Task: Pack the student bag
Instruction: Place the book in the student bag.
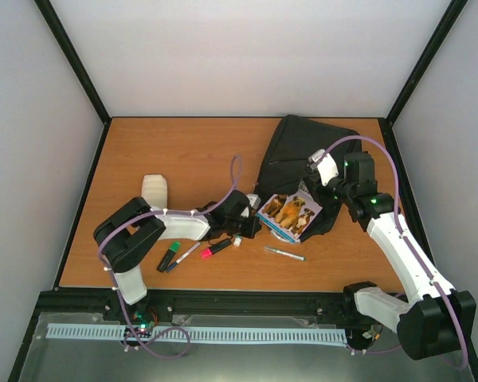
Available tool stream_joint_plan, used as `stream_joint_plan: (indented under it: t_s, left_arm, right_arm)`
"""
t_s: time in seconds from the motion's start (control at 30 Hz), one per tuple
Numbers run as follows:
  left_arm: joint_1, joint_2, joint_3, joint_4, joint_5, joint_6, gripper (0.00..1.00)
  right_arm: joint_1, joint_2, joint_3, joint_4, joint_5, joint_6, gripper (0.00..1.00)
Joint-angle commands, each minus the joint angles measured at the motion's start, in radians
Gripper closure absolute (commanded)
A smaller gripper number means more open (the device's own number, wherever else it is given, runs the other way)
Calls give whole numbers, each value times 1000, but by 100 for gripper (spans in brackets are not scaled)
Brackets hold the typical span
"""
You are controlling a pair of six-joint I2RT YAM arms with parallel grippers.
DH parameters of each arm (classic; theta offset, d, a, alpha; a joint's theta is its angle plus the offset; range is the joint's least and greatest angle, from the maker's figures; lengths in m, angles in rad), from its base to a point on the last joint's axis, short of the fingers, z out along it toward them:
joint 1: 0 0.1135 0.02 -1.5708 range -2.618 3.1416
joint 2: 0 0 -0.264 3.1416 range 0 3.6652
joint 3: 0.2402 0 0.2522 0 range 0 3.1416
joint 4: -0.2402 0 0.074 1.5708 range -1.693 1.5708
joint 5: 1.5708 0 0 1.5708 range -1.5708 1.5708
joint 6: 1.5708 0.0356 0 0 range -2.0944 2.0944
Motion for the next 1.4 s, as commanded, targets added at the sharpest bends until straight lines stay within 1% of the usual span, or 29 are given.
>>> stream_joint_plan:
  t_s: [0.0,0.13,0.23,0.37,0.5,0.67,1.07,1.23,1.37]
  left_arm:
    - [-30,-75,-58,3,-54,17,99]
    - [-92,-106,-66,-18,-95,92,99]
    - [-128,-90,-39,-14,-100,119,99]
    - [-149,-50,-4,16,-110,138,99]
    - [-152,1,21,92,-107,135,99]
    - [-152,64,77,144,-92,124,99]
    - [-152,179,209,205,-101,106,99]
    - [-151,245,274,229,-167,86,99]
    - [-152,302,292,291,-242,45,99]
  right_arm:
    - [-7,-30,9,62,-55,21,97]
    - [-7,-29,9,61,-56,20,97]
    - [-7,-31,10,62,-56,22,97]
    - [-7,-38,9,62,-59,23,97]
    - [-7,-42,11,62,-71,27,97]
    - [-7,-43,9,62,-73,27,97]
    - [-9,-25,9,63,-72,22,97]
    - [-9,-23,9,63,-73,24,97]
    - [-8,-20,8,65,-68,23,97]
